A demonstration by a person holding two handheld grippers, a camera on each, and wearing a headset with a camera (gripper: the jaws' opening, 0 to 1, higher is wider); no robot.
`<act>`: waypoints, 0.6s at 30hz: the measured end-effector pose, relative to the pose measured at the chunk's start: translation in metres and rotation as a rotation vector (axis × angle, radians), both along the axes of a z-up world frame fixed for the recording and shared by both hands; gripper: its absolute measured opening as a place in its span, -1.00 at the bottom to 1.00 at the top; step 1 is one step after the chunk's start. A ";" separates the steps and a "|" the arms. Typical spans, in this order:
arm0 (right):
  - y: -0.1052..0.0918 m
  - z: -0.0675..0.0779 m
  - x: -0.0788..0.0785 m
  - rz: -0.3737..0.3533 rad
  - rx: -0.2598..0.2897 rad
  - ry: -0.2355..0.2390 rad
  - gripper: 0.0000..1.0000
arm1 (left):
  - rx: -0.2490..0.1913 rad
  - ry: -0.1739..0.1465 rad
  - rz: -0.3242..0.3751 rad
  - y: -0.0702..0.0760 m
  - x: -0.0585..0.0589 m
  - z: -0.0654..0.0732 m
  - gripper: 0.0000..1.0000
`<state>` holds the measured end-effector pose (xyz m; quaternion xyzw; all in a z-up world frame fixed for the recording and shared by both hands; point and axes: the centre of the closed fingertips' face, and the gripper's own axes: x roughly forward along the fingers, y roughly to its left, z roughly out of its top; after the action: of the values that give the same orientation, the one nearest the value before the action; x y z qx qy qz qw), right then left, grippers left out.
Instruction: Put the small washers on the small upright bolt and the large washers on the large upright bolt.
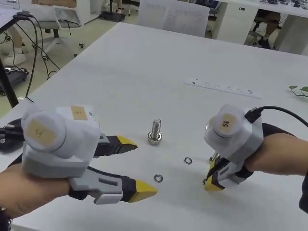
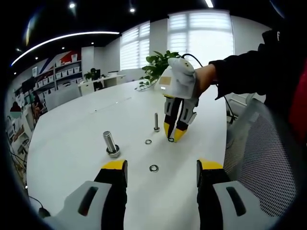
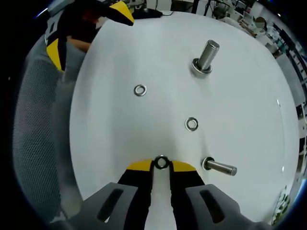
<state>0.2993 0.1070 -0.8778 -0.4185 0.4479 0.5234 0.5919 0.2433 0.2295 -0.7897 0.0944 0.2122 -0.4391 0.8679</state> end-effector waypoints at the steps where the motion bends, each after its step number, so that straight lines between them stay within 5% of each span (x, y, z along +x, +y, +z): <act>1: 0.000 0.000 0.000 -0.002 0.000 0.000 -0.71 | 0.000 0.000 0.000 0.000 0.000 0.000 0.15; 18: 0.000 0.000 0.000 -0.020 0.007 0.012 -0.73 | 0.000 0.001 -0.001 -0.001 0.001 0.000 0.15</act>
<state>0.2988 0.1071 -0.8782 -0.4088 0.4540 0.5215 0.5957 0.2447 0.2288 -0.7900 0.0945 0.2126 -0.4394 0.8676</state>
